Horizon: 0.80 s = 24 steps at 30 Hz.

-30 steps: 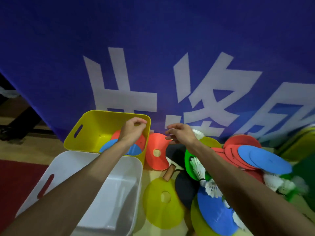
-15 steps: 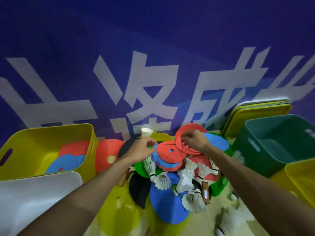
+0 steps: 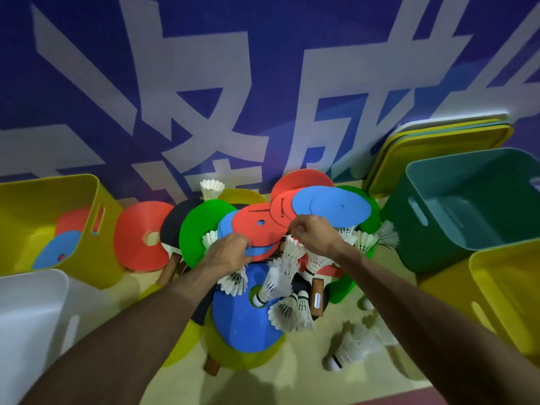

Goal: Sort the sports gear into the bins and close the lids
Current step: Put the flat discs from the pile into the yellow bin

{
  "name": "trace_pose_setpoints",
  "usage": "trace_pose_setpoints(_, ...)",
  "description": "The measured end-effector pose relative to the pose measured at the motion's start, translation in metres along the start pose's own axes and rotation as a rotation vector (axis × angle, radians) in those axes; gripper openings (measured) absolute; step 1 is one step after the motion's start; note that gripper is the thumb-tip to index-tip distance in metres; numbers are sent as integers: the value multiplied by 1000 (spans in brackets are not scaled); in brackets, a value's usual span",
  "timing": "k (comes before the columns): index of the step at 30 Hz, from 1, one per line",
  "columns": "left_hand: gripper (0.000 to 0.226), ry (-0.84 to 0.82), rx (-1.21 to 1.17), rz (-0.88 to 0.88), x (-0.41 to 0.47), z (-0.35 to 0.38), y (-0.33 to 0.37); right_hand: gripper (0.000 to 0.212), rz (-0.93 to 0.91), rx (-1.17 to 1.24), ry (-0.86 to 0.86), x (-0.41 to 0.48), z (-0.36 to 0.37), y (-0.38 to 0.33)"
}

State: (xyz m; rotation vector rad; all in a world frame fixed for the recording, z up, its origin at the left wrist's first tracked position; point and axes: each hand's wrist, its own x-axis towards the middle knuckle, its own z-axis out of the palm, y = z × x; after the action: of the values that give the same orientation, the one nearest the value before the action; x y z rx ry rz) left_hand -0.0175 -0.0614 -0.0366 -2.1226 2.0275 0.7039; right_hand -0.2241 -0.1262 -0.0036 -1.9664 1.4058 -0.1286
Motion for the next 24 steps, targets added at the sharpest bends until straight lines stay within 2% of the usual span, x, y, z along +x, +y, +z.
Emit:
trace_pose_setpoints(5, 42, 87, 201, 56, 8, 7, 0, 30, -54, -68, -10, 13, 6, 5)
trace_pose_setpoints(13, 44, 50, 116, 43, 17, 2, -3, 27, -147, -184, -74, 27, 27, 5)
trace_pose_setpoints(16, 40, 85, 77, 35, 15, 3, -4, 34, -236, -259, -97, 36, 40, -4)
trace_pose_setpoints(21, 35, 146, 108, 78, 12, 4, -9, 60, -386, -558, -170, 55, 53, -14)
trace_pose_setpoints(24, 35, 169, 147, 94, 10, 2, -16, 57, -406, -617, -185, 61, 54, -11)
